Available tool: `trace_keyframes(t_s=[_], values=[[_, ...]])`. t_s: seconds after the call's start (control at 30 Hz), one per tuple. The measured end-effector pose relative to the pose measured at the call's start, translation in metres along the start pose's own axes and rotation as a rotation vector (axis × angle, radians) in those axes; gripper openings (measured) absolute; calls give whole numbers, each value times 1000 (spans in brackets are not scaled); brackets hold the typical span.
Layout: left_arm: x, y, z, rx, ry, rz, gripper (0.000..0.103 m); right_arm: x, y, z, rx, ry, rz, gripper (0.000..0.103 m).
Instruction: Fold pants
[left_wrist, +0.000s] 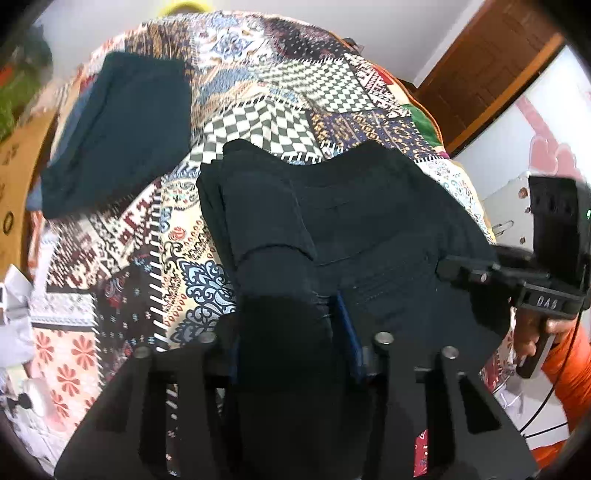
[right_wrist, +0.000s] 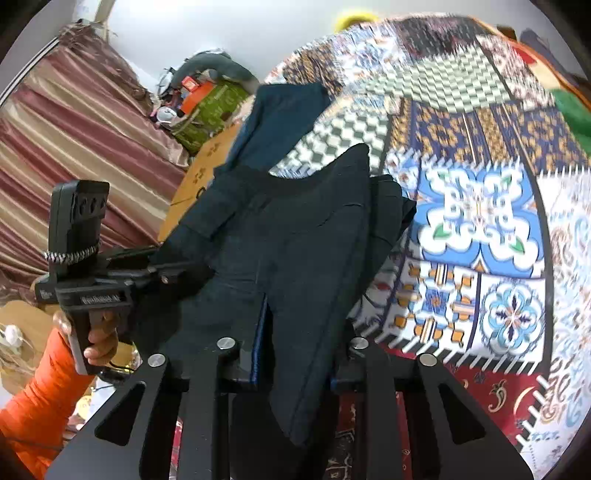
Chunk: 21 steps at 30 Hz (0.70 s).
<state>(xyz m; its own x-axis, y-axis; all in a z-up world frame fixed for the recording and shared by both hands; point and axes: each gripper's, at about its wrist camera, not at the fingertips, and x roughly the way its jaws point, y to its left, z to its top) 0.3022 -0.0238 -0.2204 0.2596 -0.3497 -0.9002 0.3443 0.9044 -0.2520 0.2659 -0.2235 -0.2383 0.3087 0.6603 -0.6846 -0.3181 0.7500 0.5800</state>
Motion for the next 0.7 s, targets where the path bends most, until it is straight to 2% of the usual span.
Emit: trace_keyframes(t_s=[0.1, 0.33, 0.5, 0.7], values=[[-15, -1, -1, 4, -37, -19, 33, -9, 13, 7, -46, -38, -6, 20], [-57, 5, 9, -7, -158, -7, 29, -21, 52, 33, -167, -123, -23, 19], [-90, 26, 30, -42, -267, 1, 28, -20, 77, 64, -232, -182, -18, 19], [-117, 60, 55, -78, -361, 33, 27, -3, 97, 99, -282, -229, -9, 19]])
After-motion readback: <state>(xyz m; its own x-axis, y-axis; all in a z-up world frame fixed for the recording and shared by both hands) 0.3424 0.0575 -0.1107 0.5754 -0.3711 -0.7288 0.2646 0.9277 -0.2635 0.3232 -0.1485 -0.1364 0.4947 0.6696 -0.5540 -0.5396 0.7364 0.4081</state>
